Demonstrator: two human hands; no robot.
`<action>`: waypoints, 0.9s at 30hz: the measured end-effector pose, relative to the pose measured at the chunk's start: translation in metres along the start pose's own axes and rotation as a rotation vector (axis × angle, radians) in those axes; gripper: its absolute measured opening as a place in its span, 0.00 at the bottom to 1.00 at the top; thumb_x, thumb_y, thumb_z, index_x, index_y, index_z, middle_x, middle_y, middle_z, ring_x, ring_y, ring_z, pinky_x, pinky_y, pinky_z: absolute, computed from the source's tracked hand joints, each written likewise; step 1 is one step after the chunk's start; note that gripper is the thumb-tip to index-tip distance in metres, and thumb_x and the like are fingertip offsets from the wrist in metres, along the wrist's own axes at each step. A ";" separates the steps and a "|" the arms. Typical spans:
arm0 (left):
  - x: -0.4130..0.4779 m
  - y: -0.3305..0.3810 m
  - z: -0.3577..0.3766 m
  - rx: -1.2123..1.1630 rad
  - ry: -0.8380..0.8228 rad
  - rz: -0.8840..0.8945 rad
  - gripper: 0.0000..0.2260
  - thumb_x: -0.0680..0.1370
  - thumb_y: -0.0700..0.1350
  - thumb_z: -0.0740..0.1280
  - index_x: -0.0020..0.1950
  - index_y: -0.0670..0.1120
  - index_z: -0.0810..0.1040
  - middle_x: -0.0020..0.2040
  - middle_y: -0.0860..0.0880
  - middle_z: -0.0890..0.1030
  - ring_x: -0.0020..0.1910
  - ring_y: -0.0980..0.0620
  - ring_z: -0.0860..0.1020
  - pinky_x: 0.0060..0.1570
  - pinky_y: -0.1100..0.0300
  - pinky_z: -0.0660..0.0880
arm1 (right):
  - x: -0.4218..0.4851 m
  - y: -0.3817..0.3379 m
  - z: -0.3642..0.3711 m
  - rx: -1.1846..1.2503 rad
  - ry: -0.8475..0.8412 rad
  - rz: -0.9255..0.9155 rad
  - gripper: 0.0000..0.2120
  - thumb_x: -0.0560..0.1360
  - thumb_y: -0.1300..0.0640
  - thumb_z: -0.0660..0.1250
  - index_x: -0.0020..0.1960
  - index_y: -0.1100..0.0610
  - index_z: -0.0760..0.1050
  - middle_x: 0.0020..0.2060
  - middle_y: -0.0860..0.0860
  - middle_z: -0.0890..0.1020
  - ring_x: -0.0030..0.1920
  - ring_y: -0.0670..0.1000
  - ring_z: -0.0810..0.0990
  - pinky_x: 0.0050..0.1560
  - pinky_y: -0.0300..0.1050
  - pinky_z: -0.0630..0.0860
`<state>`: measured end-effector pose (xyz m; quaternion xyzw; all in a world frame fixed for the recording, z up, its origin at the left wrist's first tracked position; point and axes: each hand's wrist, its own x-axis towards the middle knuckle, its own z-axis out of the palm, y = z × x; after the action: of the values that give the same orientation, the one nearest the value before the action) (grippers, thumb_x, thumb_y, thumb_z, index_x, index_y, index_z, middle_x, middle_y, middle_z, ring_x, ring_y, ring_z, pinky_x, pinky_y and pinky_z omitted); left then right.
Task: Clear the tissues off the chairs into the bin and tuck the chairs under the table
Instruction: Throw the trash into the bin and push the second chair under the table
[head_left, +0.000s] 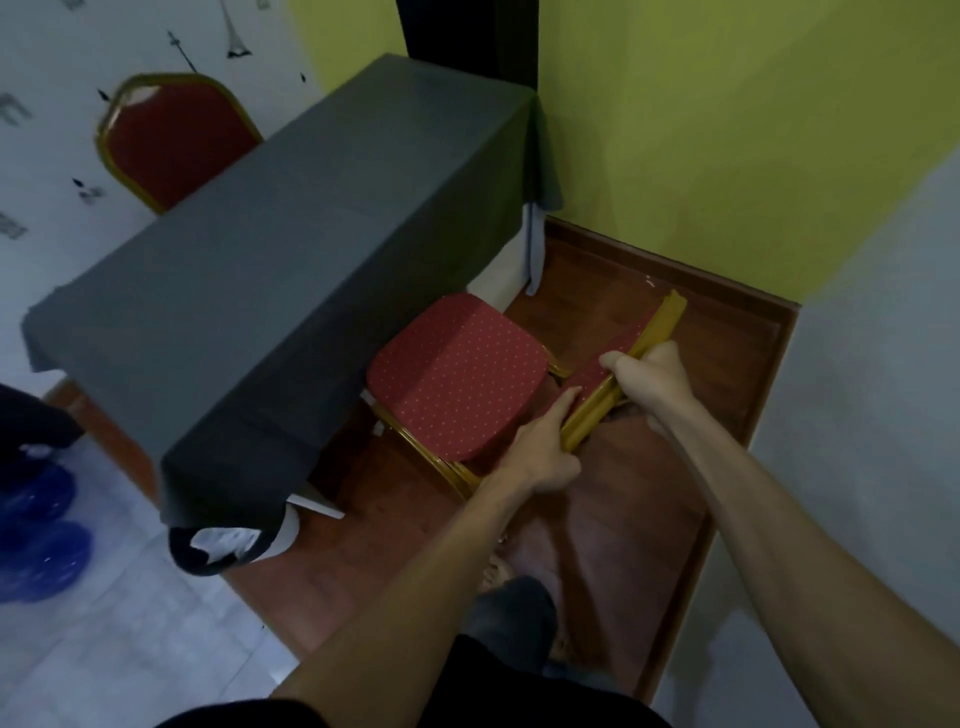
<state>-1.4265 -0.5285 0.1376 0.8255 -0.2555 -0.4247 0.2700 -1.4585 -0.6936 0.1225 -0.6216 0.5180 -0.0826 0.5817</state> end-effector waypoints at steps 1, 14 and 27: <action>0.006 0.000 -0.006 -0.016 0.014 -0.009 0.44 0.68 0.38 0.64 0.77 0.66 0.51 0.62 0.39 0.78 0.57 0.34 0.79 0.46 0.48 0.77 | 0.008 -0.007 0.005 -0.001 -0.014 0.003 0.27 0.66 0.49 0.76 0.60 0.62 0.76 0.49 0.61 0.85 0.39 0.61 0.86 0.23 0.52 0.82; 0.091 -0.015 -0.095 0.005 0.016 -0.046 0.44 0.72 0.37 0.64 0.78 0.67 0.48 0.63 0.39 0.76 0.60 0.35 0.77 0.41 0.56 0.74 | 0.066 -0.089 0.080 -0.048 -0.043 0.017 0.32 0.77 0.45 0.72 0.71 0.63 0.65 0.62 0.60 0.79 0.57 0.61 0.82 0.42 0.47 0.79; 0.135 -0.034 -0.156 0.002 -0.039 -0.024 0.44 0.76 0.37 0.65 0.79 0.66 0.44 0.53 0.48 0.75 0.39 0.56 0.76 0.34 0.67 0.73 | 0.111 -0.119 0.137 0.019 -0.058 0.039 0.33 0.74 0.45 0.74 0.70 0.58 0.63 0.61 0.59 0.79 0.59 0.61 0.82 0.59 0.64 0.81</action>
<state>-1.2210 -0.5563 0.1162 0.8203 -0.2515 -0.4436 0.2590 -1.2469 -0.7139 0.1205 -0.6078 0.5123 -0.0580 0.6039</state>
